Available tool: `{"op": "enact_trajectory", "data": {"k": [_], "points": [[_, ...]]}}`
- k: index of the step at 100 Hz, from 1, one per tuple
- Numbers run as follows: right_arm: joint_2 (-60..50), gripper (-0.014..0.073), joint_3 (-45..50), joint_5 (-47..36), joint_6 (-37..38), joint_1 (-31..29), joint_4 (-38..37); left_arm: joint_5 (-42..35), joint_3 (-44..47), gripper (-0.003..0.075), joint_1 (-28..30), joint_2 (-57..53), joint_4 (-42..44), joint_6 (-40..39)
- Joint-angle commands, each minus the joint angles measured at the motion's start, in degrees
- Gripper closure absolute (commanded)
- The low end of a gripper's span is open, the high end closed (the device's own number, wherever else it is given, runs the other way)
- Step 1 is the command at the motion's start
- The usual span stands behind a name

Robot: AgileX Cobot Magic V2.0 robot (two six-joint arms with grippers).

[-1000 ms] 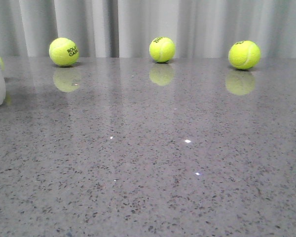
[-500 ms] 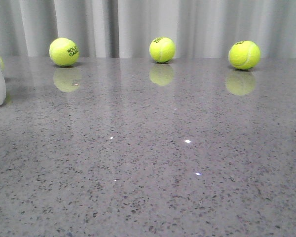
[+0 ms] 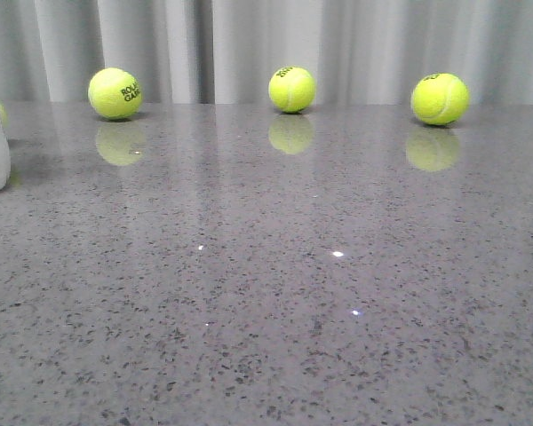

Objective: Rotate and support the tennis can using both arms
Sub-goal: 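Rotate the can upright with the left gripper and set it down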

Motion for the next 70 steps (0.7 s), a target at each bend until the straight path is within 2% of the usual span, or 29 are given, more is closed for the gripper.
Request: {"op": "enact_trajectory", "data": {"k": [1, 15, 24, 29, 38, 62, 70], "points": [[0.64, 0.0662, -1.39, -4.62, 0.04, -0.35, 0.43, -13.19, 2.25, 0.0178, 0.04, 0.51, -0.56, -0.50], [0.64, 0.0662, -1.39, -4.62, 0.04, -0.35, 0.43, -20.40, 6.51, 0.0178, 0.04, 0.64, -0.56, -0.50], [0.64, 0.0662, -1.39, -4.62, 0.04, -0.35, 0.43, -22.14, 7.61, 0.0183, 0.04, 0.64, -0.56, -0.50], [0.64, 0.0662, -1.39, -4.62, 0.04, -0.35, 0.43, -22.24, 7.71, 0.0213, 0.04, 0.64, -0.56, -0.50], [0.64, 0.0662, -1.39, -4.62, 0.04, -0.35, 0.43, -22.49, 7.71, 0.0327, 0.04, 0.64, -0.56, -0.50], [0.64, 0.0662, -1.39, -4.62, 0.04, -0.35, 0.43, -22.60, 7.71, 0.0744, 0.04, 0.64, -0.56, -0.50], [0.64, 0.0662, -1.39, -4.62, 0.04, -0.35, 0.43, -22.60, 7.71, 0.0741, 0.04, 0.64, -0.56, -0.50]]}}
